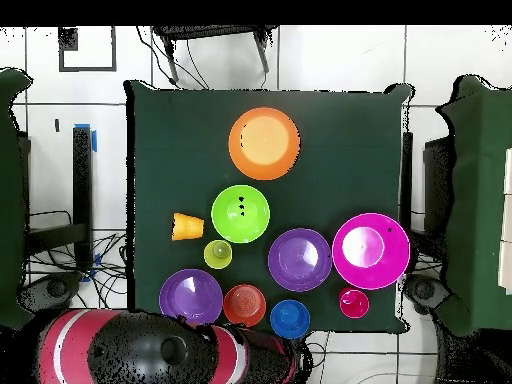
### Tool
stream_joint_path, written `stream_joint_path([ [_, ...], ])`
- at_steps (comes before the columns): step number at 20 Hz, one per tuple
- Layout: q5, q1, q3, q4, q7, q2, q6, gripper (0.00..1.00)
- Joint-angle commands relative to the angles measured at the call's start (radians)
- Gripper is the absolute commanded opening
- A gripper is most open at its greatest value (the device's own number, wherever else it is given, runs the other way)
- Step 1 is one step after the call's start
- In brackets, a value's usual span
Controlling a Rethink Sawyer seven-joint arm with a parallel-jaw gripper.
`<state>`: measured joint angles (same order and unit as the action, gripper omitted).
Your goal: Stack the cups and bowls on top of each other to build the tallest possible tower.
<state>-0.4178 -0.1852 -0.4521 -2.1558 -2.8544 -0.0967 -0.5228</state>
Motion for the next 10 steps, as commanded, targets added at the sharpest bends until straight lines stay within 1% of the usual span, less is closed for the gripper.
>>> stream_joint_path([
  [1,0.037,0.035,0.112,0.181,0.001,-0.008,0.104,1.00],
  [6,0.029,0.048,0.135,0.182,-0.001,-0.028,0.132,1.00],
  [10,0.018,0.064,0.161,0.170,0.008,-0.065,0.193,1.00],
])
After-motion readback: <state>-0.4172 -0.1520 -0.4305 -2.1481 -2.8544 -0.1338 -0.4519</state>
